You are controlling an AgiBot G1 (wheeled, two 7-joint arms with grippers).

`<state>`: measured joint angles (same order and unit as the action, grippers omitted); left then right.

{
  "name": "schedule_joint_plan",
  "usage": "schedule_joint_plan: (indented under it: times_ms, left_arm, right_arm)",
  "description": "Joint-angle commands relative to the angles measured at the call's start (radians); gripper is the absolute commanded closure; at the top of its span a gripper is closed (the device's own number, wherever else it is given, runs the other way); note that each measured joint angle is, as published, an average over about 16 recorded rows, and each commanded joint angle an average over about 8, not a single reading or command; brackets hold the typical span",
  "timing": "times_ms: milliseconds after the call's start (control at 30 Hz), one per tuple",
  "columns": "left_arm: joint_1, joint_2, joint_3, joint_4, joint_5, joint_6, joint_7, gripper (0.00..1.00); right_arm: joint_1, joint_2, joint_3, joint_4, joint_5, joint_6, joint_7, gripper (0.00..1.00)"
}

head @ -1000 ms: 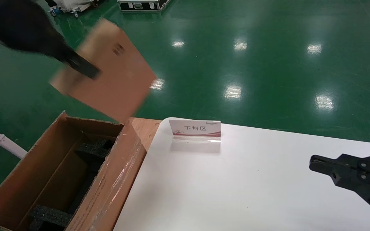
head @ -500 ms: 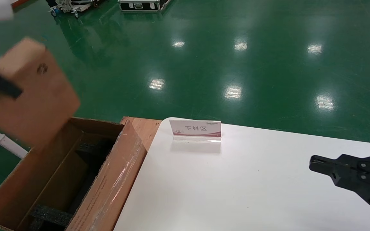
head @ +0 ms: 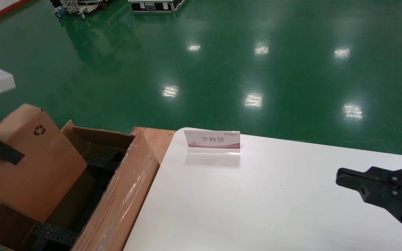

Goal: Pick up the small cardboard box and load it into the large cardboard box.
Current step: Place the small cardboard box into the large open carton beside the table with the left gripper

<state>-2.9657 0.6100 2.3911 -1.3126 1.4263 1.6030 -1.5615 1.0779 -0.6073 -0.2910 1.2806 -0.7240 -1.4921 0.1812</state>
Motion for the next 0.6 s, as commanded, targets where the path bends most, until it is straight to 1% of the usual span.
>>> schedule_joint_plan:
  times_ms: [33,200,400,600]
  left_arm:
    - [0.01,-0.03,0.002,-0.021,0.018,-0.009,-0.015,1.0]
    - [0.08,-0.058,-0.027,-0.011,0.053,-0.045,-0.033,1.0]
    - [0.119,-0.082,-0.049,-0.024,0.081,-0.068,-0.06,1.0]
    - [0.156,-0.089,-0.05,-0.03,0.111,-0.087,-0.087,1.0]
  right_arm:
    - [0.0,0.0,0.0,0.0,0.0,0.0,0.0,0.0]
    - [0.0,0.0,0.0,0.0,0.0,0.0,0.0,0.0]
    - [0.0,0.0,-0.001,0.0,0.001,0.0,0.0,0.0]
    - [0.0,0.0,-0.001,0.0,0.001,0.001,-0.001,0.0]
